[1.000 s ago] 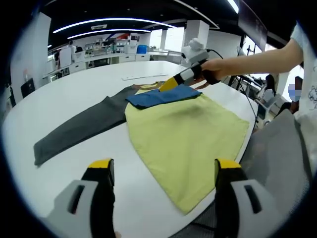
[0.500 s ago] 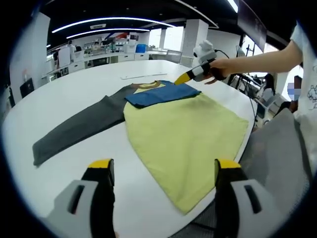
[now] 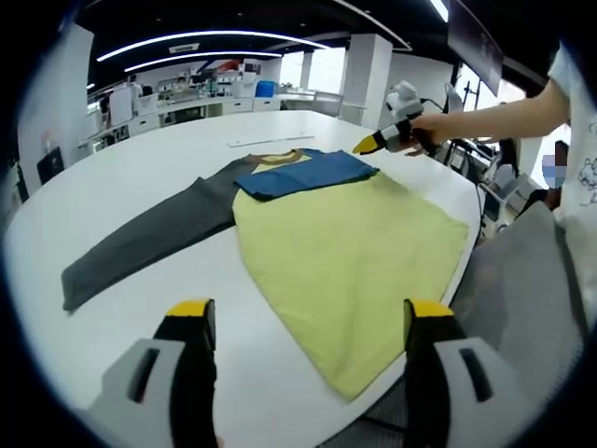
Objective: Fold the garment on the visible template until the final outline fits inside the template.
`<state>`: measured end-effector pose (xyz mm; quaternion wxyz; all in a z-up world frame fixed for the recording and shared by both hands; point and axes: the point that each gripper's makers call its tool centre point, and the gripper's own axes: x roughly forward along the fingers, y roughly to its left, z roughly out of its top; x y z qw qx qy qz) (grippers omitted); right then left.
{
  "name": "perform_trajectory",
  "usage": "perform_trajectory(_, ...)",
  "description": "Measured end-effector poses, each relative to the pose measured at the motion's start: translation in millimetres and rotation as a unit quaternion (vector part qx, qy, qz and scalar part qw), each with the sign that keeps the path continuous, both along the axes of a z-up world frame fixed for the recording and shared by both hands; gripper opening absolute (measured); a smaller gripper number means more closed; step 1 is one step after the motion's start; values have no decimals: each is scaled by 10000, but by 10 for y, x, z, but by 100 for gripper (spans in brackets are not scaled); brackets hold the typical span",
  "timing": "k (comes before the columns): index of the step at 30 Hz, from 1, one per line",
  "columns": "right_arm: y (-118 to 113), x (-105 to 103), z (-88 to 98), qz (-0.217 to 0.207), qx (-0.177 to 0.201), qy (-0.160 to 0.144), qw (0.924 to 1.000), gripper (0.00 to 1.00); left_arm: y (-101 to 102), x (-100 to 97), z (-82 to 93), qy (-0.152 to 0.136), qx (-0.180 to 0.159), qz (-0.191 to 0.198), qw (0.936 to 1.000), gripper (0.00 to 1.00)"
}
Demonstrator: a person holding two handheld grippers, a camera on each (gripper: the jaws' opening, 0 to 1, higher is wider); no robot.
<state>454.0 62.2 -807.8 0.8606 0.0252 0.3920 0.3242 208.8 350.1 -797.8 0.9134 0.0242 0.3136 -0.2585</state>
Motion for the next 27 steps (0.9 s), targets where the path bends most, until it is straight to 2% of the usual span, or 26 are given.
perform_trajectory(4, -158, -88, -89, -164, 36, 148, 9998, 52, 7, -3, -6, 3, 7, -6, 10000, 80)
perform_trajectory(11, -301, -190, -207, -382, 102, 320, 9987, 38, 5, -11, -14, 23, 26, -30, 10000, 79)
perform_trajectory(18, -322, -263, -220, -558, 261, 435, 9972, 8, 11, -10, -22, 46, 44, -43, 10000, 79)
perform_trajectory(27, -304, -317, -225, -698, 458, 590, 9948, 0, 5, -13, -36, 81, 86, -56, 9999, 79)
